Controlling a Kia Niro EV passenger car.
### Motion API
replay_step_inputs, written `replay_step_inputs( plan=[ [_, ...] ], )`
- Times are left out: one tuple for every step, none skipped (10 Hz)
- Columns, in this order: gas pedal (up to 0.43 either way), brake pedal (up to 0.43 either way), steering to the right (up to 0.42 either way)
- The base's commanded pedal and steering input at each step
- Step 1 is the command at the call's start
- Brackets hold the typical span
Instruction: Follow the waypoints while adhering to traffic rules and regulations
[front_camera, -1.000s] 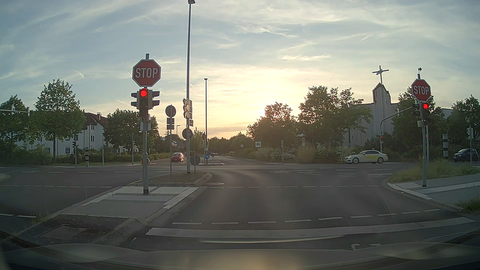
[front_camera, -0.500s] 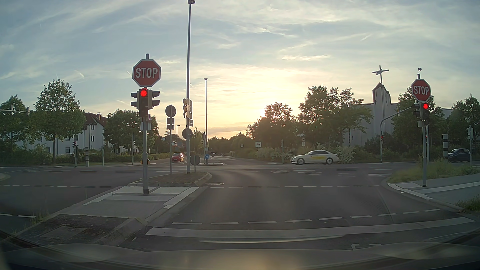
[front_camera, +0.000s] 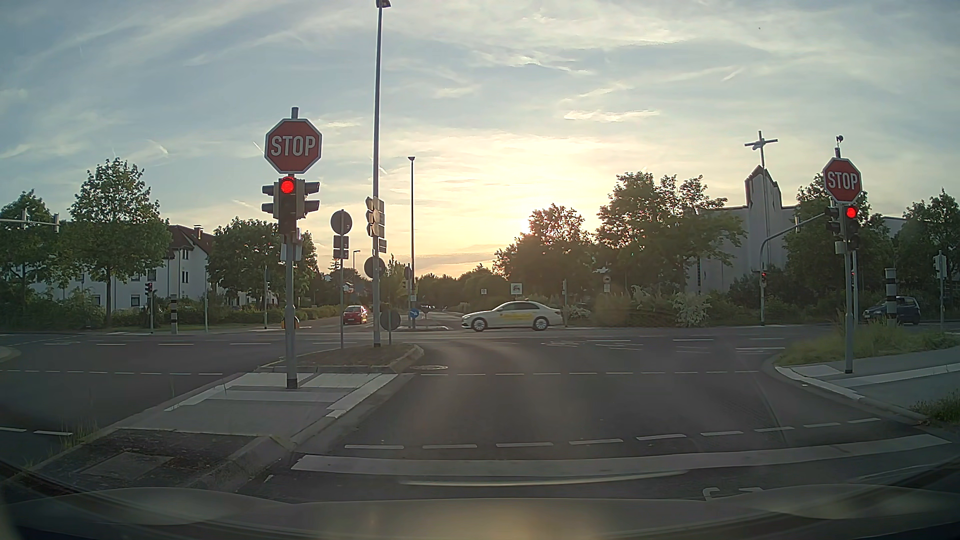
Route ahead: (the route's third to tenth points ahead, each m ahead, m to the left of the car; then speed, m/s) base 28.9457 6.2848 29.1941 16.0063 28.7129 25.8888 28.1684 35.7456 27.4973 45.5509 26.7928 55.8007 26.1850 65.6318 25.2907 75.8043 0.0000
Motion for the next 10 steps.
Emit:
replay_step_inputs(
  plan=[
    [0.0,0.421,0.007],
    [0.0,0.415,0.007],
    [0.0,0.421,0.008],
    [0.0,0.421,0.008],
    [0.0,0.421,0.007],
    [0.0,0.415,0.008],
    [0.0,0.421,0.008],
    [0.0,0.421,0.008],
    [0.0,0.421,0.007],
    [0.0,0.421,0.007]
  ],
)
